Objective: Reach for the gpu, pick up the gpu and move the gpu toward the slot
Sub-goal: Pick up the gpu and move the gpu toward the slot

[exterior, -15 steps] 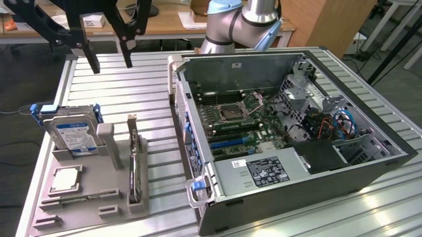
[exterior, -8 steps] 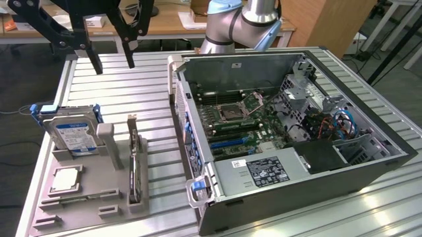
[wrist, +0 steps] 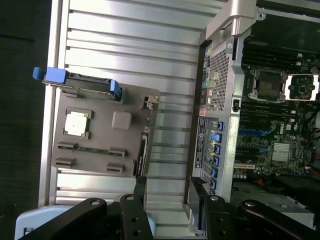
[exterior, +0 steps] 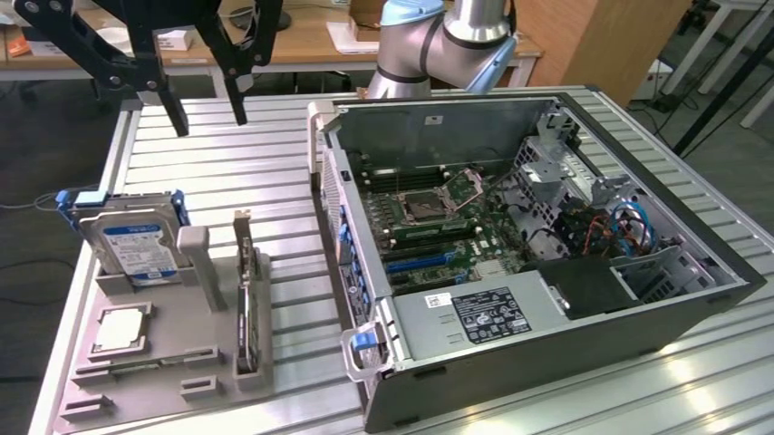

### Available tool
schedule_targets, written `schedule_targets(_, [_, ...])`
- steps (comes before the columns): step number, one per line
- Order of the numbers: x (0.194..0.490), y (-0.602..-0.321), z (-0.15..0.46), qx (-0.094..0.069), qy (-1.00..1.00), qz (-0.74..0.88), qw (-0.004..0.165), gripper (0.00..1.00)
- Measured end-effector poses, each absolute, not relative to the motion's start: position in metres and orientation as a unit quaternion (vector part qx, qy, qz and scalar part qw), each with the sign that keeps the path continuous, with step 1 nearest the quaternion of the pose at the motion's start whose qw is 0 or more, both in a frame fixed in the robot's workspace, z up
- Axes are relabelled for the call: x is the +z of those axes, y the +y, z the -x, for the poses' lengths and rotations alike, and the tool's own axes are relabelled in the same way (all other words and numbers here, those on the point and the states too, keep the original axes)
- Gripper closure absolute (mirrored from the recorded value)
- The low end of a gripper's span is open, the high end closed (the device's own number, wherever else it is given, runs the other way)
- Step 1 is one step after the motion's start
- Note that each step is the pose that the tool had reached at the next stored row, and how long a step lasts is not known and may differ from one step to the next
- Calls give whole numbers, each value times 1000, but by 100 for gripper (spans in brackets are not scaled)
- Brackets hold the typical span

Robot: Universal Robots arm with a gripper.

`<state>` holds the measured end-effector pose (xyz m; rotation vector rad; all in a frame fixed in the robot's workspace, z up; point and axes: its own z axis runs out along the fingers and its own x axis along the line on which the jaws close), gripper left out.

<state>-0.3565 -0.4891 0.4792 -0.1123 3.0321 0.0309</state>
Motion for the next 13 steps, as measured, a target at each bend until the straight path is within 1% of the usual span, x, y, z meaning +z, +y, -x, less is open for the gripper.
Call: schedule_targets(13, [479,-489,357,10,998,37,54,53])
